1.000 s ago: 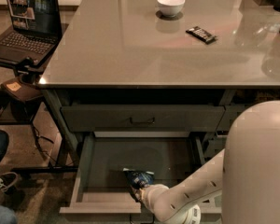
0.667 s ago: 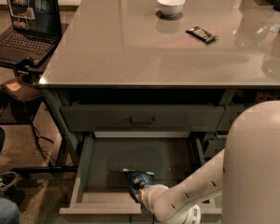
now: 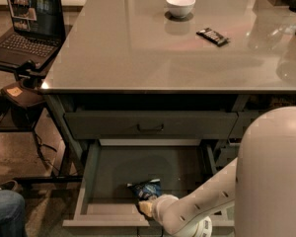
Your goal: Place blue chip bag into middle drawer
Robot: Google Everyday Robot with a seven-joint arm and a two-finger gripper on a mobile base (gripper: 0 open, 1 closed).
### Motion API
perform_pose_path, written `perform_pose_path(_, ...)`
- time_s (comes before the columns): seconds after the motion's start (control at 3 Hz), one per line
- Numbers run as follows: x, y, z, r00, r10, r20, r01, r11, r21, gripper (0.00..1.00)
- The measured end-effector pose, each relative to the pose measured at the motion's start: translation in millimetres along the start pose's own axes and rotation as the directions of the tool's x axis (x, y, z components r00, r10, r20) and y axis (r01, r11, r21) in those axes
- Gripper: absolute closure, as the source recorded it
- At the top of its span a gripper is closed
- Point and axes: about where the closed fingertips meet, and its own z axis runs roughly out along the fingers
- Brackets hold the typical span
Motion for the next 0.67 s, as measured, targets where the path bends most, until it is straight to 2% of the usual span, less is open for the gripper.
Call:
perform_pose_path(0.33, 0.0, 0.0, 0.0, 1.0, 0.0, 0.0, 0.0, 1.0, 0.0, 0.0)
perform_pose_path(0.67, 0.0, 0.0, 0.0, 1.0, 0.0, 0.0, 0.0, 1.0, 0.0, 0.0)
